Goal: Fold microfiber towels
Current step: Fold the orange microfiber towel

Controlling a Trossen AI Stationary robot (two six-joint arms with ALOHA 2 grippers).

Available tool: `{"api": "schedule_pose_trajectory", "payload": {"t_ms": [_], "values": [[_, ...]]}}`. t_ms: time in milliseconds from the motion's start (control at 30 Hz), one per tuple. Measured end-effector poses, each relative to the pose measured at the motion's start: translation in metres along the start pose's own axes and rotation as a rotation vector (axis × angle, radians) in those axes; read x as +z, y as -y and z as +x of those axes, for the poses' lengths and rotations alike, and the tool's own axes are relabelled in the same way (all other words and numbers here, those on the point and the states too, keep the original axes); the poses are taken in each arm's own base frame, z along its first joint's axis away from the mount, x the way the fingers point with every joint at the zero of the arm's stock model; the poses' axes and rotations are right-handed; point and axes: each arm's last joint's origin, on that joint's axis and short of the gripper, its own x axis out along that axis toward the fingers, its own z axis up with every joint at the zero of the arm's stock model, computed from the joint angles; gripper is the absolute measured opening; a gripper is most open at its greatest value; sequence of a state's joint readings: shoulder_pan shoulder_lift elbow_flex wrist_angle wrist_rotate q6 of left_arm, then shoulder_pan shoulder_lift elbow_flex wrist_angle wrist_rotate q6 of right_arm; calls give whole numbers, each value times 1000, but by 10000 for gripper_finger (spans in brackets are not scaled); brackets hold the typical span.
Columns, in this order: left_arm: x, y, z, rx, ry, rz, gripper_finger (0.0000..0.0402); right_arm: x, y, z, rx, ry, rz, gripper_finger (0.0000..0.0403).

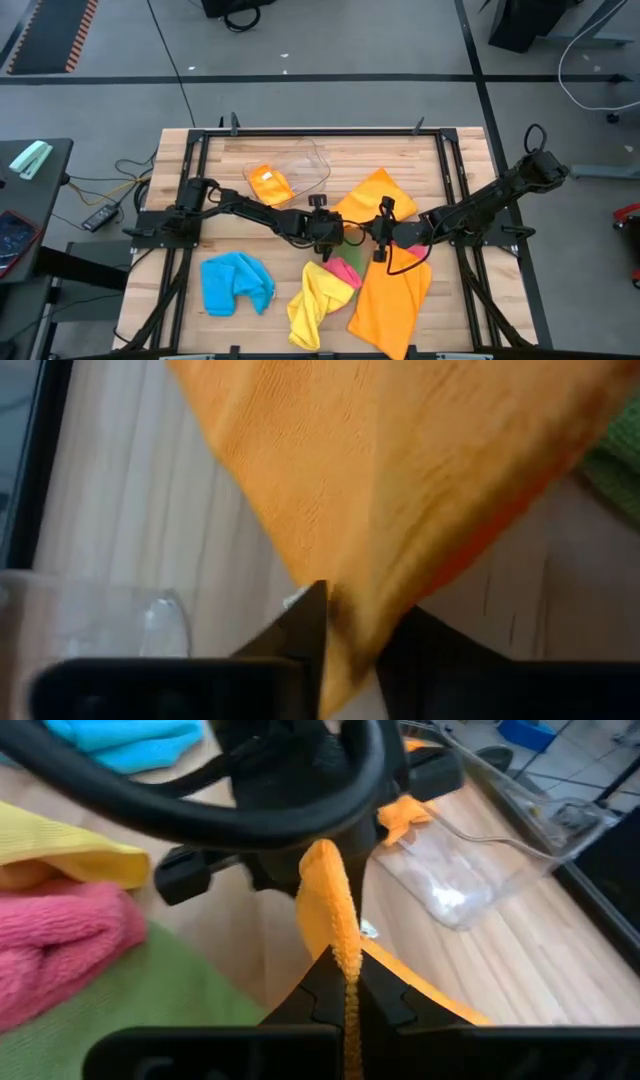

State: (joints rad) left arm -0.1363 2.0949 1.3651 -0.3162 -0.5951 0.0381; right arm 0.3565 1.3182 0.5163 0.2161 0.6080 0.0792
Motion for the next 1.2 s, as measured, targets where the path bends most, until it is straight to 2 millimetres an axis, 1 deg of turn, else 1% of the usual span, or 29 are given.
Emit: {"api": "schedule_pose_trajectory", "payload": {"t_ms": [33,67,233,333,533,667,733,833,900,1033,1133,1200], "values": [[1,1,0,-1,7,16,32,0,0,0,8,-1,0,12],[2,1,-1,-1,15,27,18,0,0,0,18,-3,-1,12],[1,5,-3,-6,16,111,13,-3,-2,0,84,-31,-23,13],[0,8,-10,-12,0,180,8,-6,-4,0,158,-65,-55,13],[2,8,-38,44,-9,296,19,-10,-6,-1,237,-101,-101,13],[8,3,-60,30,-19,358,8,-8,-5,-3,240,-85,-140,13],[16,0,-68,3,-5,354,9,-1,-1,-6,236,-72,-148,13],[25,-7,-82,-97,1,354,19,8,3,-13,238,-39,-145,13],[28,-8,-86,-158,-6,362,22,9,5,-16,251,-39,-145,13],[33,-8,-95,-180,-15,395,9,12,8,-24,300,-39,-133,13],[38,-9,-107,-189,-24,405,8,13,8,-29,331,-34,-117,13],[42,-8,-116,-223,-17,399,17,12,6,-32,375,-45,-124,13]]}}
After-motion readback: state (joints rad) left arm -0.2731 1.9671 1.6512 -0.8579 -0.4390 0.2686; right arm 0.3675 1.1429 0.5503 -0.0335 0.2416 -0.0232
